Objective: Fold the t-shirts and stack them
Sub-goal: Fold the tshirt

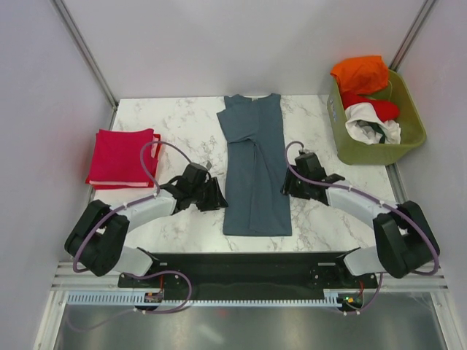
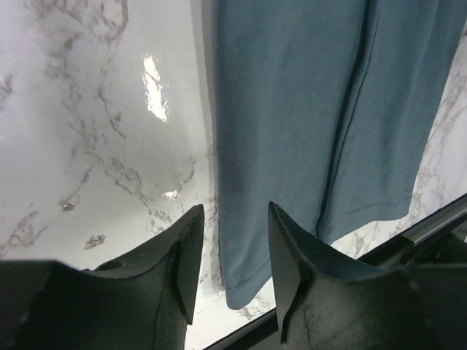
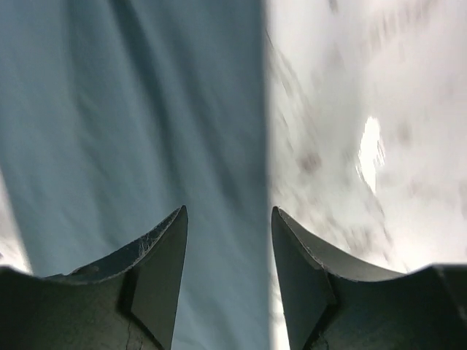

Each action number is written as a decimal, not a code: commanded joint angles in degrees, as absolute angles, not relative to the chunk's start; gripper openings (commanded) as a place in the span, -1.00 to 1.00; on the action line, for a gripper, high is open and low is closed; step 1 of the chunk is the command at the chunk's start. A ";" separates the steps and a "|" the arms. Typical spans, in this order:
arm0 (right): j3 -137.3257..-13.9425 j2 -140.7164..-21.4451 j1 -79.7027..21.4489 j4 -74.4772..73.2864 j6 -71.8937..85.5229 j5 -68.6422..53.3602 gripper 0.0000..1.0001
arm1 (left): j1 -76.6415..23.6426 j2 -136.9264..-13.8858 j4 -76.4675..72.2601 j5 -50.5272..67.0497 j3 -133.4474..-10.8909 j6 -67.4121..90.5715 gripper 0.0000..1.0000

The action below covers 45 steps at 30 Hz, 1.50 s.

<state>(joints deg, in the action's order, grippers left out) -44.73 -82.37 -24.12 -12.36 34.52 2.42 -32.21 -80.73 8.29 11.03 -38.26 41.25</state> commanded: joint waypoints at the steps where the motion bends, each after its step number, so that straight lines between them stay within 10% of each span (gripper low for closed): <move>1: -38.60 -74.47 -26.36 -18.45 35.15 1.58 0.15 | -33.92 -80.69 5.72 10.37 -35.61 44.20 -0.07; 18: -28.92 -68.02 -32.78 -27.51 37.79 -4.83 0.09 | -41.57 -75.50 7.38 11.07 -29.45 50.53 -0.33; 22: -28.83 -69.34 -33.75 -27.07 38.32 -4.92 -0.19 | -42.45 -74.36 7.47 10.72 -28.13 51.50 -0.64; 32: -32.52 -67.06 -33.84 -32.33 37.09 -7.12 -0.96 | -43.33 -71.89 8.35 11.51 -26.63 53.00 -0.70; 34: -33.74 -66.54 -33.84 -33.22 37.09 -6.86 -1.00 | -43.24 -71.63 8.52 11.87 -26.81 53.17 -0.95; 45: -45.51 -63.36 -33.05 -39.38 34.72 -0.62 -1.00 | -40.88 -68.99 9.23 15.81 -32.60 53.89 -0.95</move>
<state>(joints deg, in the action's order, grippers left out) -40.34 -63.35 -33.54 -37.60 36.29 -4.54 -42.61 -69.49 9.45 13.04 -28.16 53.19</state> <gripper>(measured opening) 0.010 0.033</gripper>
